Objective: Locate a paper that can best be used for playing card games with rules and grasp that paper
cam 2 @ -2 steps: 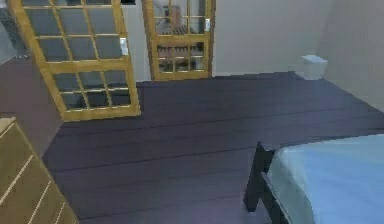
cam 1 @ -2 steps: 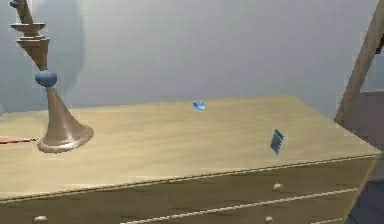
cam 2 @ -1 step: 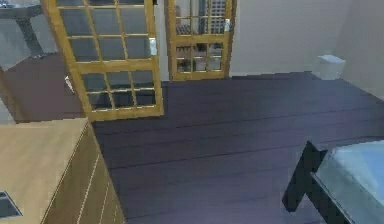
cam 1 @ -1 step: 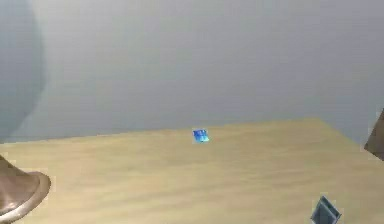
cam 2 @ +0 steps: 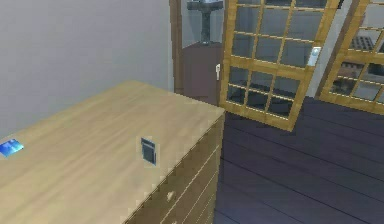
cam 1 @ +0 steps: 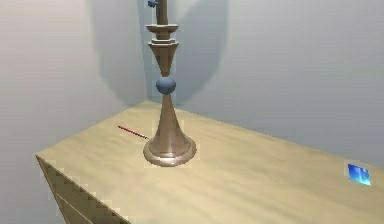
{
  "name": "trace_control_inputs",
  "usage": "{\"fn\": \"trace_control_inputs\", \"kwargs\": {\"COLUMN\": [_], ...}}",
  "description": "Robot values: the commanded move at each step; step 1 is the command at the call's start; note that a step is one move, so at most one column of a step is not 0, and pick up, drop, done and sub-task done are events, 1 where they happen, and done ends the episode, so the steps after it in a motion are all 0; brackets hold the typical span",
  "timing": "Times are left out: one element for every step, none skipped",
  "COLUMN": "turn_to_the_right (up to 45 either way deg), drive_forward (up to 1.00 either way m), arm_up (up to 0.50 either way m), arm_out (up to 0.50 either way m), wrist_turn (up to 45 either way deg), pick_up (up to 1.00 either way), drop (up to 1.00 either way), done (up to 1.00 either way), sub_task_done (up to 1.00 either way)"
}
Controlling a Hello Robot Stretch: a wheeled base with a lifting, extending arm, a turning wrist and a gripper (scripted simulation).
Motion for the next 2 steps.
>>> {"fn": "trace_control_inputs", "kwargs": {"turn_to_the_right": [0.0,0.0], "drive_forward": [0.0,0.0], "arm_up": [0.5,0.38], "arm_out": [0.0,0.0], "wrist_turn": [0.0,0.0], "pick_up": [0.0,0.0], "drop": [0.0,0.0], "done": [0.0,0.0], "sub_task_done": [0.0,0.0]}}
